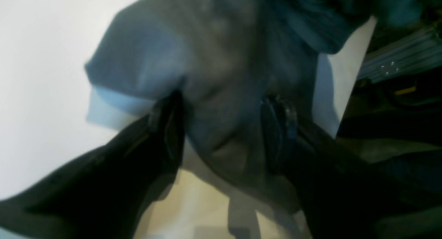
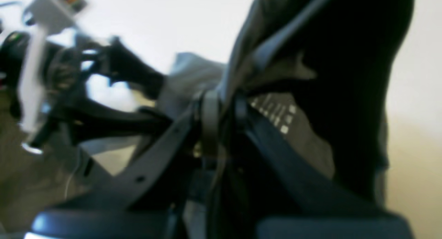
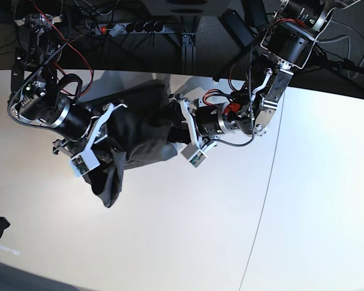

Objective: Fold the T-shirt properly
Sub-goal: 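Fold the bundle over once more with both grippers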

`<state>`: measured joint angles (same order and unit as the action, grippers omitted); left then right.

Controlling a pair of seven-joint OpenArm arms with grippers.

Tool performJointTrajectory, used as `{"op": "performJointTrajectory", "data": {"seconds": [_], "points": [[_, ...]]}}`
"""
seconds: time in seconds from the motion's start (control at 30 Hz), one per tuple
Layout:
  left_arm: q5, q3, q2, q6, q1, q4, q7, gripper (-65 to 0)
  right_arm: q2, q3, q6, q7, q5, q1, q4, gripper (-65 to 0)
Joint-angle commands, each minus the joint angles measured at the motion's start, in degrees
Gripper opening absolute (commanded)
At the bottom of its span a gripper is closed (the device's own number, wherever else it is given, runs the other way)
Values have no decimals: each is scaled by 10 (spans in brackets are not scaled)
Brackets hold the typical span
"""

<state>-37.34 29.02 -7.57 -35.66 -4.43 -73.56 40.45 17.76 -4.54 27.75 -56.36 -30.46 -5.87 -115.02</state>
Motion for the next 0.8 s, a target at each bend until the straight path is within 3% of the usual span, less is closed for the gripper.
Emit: {"op": "performJointTrajectory", "data": {"seconds": [0.0,0.17,0.4,0.43,0.5,0.57,0.6,0.77], "points": [[56,7,3,9,13,14,82,-260,4,12,40,17,2,6,-11,-650],[61,6,20,9,12,14,82,-260,-1,61,40,17,27,3,-11,-650],[70,5,20,9,12,14,82,-260,-16,76,40,15,23,-7,0,-650],[70,5,20,9,11,14,82,-260,-18,78,40,15,21,-7,3,-633],[70,5,20,9,9,14,82,-260,-23,82,40,15,22,-7,8,-444],[70,5,20,9,7,14,82,-260,-25,82,40,15,23,-7,9,-302],[70,5,20,9,6,14,82,-260,-26,82,40,15,26,-7,9,-272],[66,-37,20,9,3,7,79,-260,-26,82,40,15,22,-7,9,-268]]}}
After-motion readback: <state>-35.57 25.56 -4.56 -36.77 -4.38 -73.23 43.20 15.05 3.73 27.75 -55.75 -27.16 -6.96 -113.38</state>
